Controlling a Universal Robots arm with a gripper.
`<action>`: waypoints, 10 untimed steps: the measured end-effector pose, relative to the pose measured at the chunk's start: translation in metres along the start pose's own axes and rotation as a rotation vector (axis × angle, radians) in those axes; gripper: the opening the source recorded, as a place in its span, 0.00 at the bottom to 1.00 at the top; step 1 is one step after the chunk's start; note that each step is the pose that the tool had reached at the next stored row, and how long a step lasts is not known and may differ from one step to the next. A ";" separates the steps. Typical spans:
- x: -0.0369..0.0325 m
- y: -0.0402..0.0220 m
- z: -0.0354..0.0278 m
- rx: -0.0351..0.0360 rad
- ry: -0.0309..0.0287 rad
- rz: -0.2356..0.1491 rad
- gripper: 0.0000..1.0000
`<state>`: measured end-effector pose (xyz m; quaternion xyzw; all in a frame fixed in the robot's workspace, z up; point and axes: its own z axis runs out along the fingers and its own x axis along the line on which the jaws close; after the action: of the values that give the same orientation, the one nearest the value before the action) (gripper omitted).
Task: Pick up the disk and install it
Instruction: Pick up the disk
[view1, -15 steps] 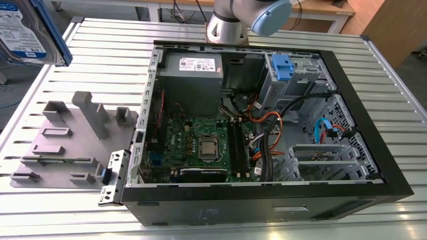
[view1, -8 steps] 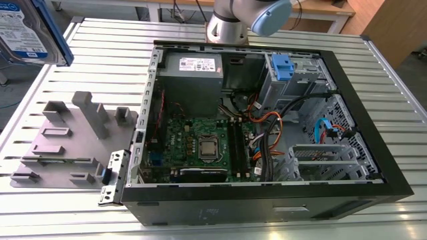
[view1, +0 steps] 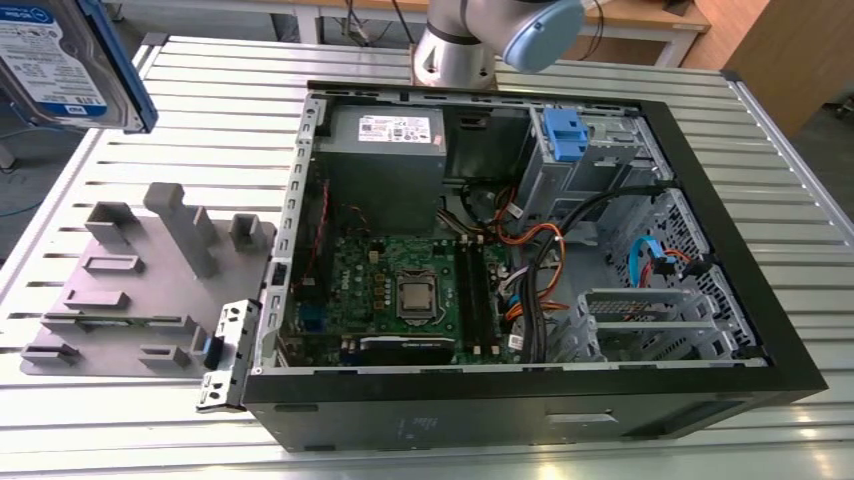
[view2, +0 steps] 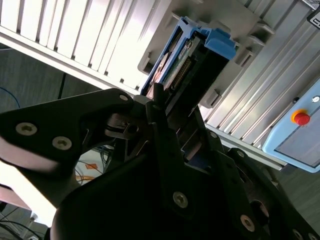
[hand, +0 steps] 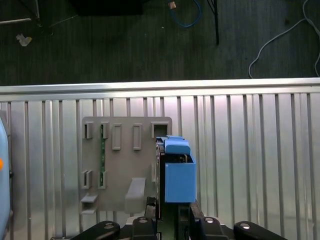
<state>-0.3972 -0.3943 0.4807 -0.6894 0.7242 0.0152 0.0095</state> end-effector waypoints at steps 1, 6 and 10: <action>-0.0001 -0.0015 0.0000 0.0000 -0.0001 0.000 0.35; -0.0005 -0.0093 0.0000 0.0001 -0.0001 0.000 0.35; -0.0008 -0.0152 -0.0001 0.0000 0.0000 0.000 0.35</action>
<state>-0.3820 -0.3942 0.4806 -0.6894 0.7242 0.0152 0.0096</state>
